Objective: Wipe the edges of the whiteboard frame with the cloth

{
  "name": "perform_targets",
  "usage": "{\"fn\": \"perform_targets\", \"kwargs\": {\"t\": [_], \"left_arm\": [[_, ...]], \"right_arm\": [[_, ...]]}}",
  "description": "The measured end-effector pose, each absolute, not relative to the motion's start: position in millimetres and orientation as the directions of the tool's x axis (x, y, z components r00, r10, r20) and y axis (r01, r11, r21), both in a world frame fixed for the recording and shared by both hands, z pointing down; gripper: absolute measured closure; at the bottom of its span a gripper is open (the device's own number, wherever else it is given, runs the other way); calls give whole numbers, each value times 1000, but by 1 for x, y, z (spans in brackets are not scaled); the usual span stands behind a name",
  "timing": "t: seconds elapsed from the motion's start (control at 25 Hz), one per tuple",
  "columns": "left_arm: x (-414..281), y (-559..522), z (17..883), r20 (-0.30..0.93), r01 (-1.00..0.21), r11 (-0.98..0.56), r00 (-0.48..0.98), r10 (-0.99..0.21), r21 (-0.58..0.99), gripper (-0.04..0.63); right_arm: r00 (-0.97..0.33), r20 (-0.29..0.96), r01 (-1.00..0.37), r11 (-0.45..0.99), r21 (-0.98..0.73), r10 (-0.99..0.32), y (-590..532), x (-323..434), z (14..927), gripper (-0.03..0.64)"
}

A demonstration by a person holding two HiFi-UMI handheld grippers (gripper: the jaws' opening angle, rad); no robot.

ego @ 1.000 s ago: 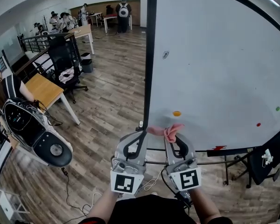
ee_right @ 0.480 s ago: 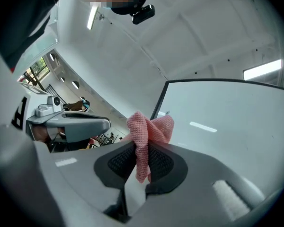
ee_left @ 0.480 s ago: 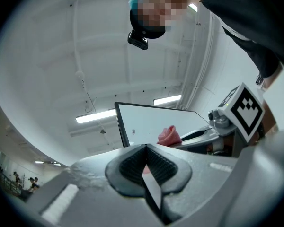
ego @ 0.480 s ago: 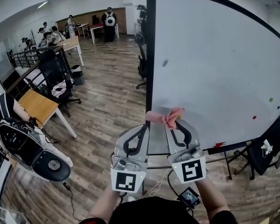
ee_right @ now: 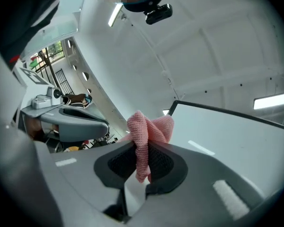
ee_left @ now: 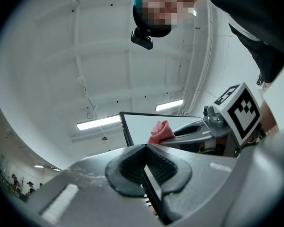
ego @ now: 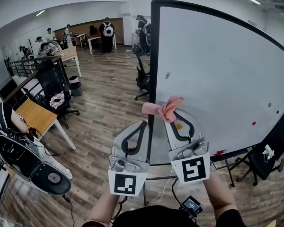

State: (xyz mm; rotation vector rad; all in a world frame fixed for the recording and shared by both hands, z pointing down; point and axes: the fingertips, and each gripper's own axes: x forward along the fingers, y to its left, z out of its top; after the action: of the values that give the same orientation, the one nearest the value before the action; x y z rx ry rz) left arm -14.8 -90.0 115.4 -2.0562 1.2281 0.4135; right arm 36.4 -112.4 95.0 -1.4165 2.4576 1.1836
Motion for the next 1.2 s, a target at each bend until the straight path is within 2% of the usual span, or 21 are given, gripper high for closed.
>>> {"fn": "perform_targets", "kwargs": {"t": [0.44, 0.76, 1.2], "left_arm": [[-10, -92, 56, -664, -858, -254, 508, -548, -447, 597], [-8, -95, 19, -714, -864, -198, 495, -494, -463, 597], [-4, -104, -11, -727, -853, -151, 507, -462, -499, 597]], "right_arm": [[-558, -460, -716, 121, 687, -691, -121, 31, 26, 566], [-554, -467, -632, -17, 775, -689, -134, 28, -6, 566], [-510, -498, -522, -208, 827, -701, -149, 23, -46, 566]]}}
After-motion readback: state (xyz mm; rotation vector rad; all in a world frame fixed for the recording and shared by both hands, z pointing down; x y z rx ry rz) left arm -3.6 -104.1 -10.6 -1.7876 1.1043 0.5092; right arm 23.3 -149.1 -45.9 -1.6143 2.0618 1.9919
